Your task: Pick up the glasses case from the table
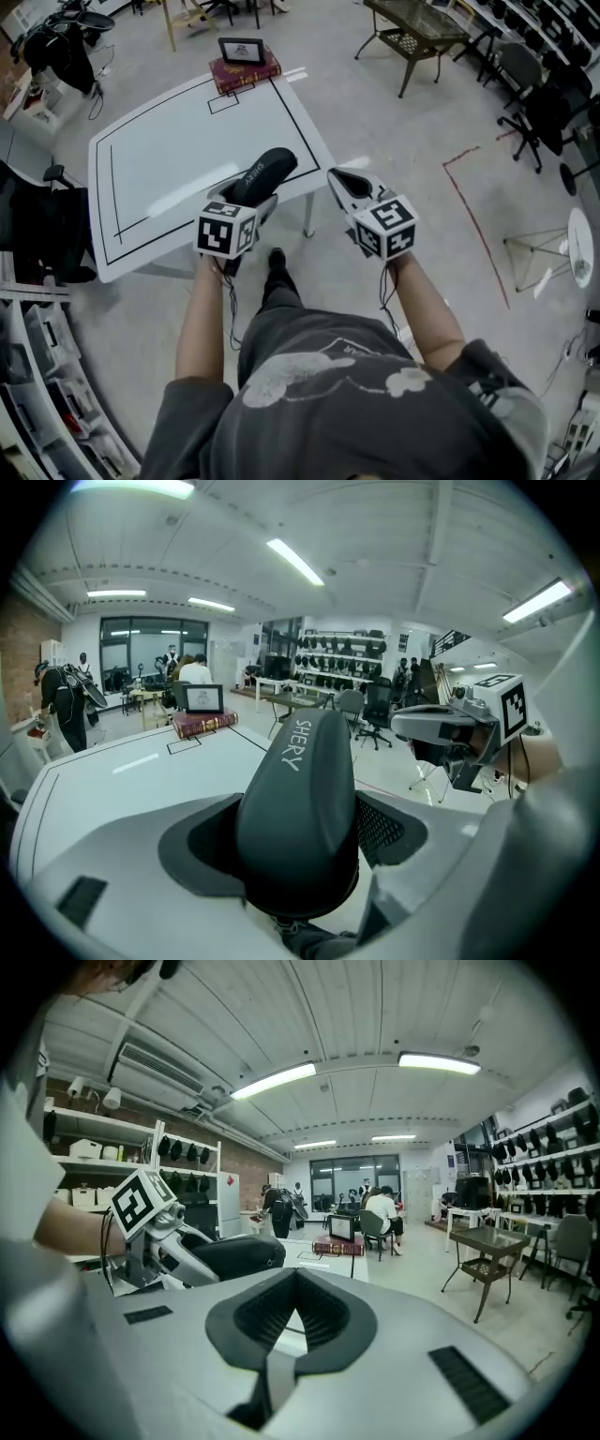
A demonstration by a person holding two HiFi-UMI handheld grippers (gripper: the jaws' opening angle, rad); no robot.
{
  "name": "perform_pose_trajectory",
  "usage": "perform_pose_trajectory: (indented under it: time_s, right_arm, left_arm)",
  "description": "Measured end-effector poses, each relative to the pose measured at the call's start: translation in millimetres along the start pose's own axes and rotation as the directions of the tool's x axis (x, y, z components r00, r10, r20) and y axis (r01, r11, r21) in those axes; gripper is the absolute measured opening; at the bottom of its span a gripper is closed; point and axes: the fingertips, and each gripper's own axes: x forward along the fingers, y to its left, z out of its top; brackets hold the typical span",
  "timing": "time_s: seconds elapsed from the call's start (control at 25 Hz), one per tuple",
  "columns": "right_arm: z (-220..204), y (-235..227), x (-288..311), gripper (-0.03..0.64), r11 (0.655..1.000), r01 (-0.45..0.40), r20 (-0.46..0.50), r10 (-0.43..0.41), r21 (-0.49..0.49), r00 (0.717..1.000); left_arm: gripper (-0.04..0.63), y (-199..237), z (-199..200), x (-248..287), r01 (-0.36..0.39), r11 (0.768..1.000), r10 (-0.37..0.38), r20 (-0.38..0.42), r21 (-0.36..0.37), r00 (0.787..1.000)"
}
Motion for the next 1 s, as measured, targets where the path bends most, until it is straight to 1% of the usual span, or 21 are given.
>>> perform_pose_trajectory:
  time_s: [0.24,0.44,0.68,0.84,1.0]
  right_arm:
    - [-11.9,3.1,-46.4,0.000,0.999,0.024,0.015,-0.025,0.048,1.000]
    - [-27.9,6.6,-71.5,-0.002,0.997,0.031,0.003,-0.031,0.077,1.000]
    - [-39.5,14.8,-84.1,-0.002,0.996,0.016,-0.008,-0.015,0.088,1.000]
    - [-53.5,24.0,-87.9,-0.002,0.994,0.004,-0.028,-0.001,0.106,1.000]
    - [-63.0,30.7,-89.7,-0.002,0.993,0.002,-0.039,0.002,0.116,0.999]
  left_arm:
    - [0.350,-36.1,-29.5,-26.2,-0.021,0.999,0.021,0.003,-0.044,1.000]
    - [0.350,-53.2,-48.0,-43.6,-0.040,0.996,0.040,0.009,-0.078,0.999]
    - [0.350,-66.0,-68.8,-52.4,-0.052,0.993,0.052,-0.003,-0.103,0.999]
    - [0.350,-75.4,-81.9,-56.3,-0.048,0.991,0.047,-0.008,-0.121,0.999]
    - [0.350,-79.0,-91.4,-59.5,-0.045,0.991,0.043,-0.020,-0.123,0.999]
